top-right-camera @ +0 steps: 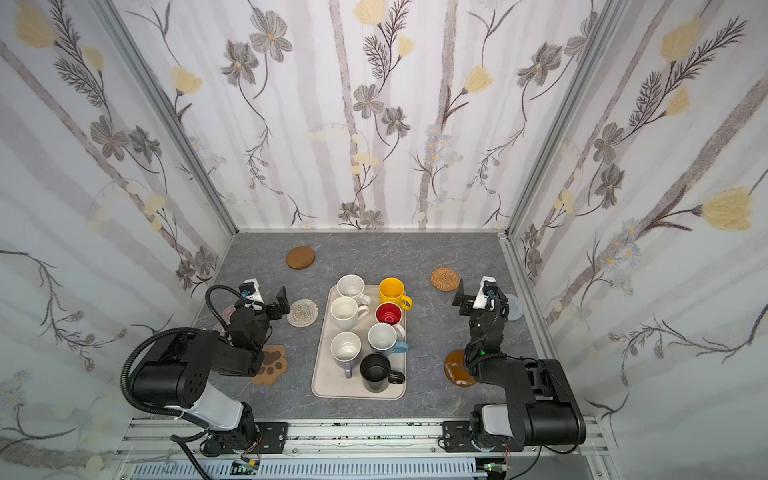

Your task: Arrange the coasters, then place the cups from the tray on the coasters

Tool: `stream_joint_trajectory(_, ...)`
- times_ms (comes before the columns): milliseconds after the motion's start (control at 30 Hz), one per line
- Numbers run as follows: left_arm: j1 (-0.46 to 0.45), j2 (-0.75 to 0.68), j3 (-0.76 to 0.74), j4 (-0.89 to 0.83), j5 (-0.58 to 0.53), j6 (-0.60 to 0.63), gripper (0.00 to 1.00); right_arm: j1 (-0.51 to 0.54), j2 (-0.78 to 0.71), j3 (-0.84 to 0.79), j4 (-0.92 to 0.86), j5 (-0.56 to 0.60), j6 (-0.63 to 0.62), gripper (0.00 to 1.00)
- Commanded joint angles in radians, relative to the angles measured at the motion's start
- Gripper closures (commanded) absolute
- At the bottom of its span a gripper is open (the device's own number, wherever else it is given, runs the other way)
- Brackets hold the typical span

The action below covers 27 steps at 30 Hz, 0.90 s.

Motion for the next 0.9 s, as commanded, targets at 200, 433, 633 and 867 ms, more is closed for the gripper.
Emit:
stream_joint_trajectory(200,0.001,0.0,0.001,0.026,0.002,0.001,0.0,0.002,-0.004,-0.001,0.011,-0.008,-0.016,0.0)
stream_joint_trajectory(433,0.001,0.001,0.001,0.024,0.004,0.0,0.0,0.001,-0.004,-0.001,0.01,-0.009,-0.017,0.0)
stream_joint_trajectory(633,0.001,0.0,0.0,0.024,0.003,0.0,0.0,-0.003,-0.004,0.003,0.005,-0.012,-0.013,0.0)
stream_joint_trajectory(867,0.005,0.002,0.001,0.024,0.001,-0.008,0.0,-0.003,-0.004,0.002,0.005,-0.012,-0.013,0.0)
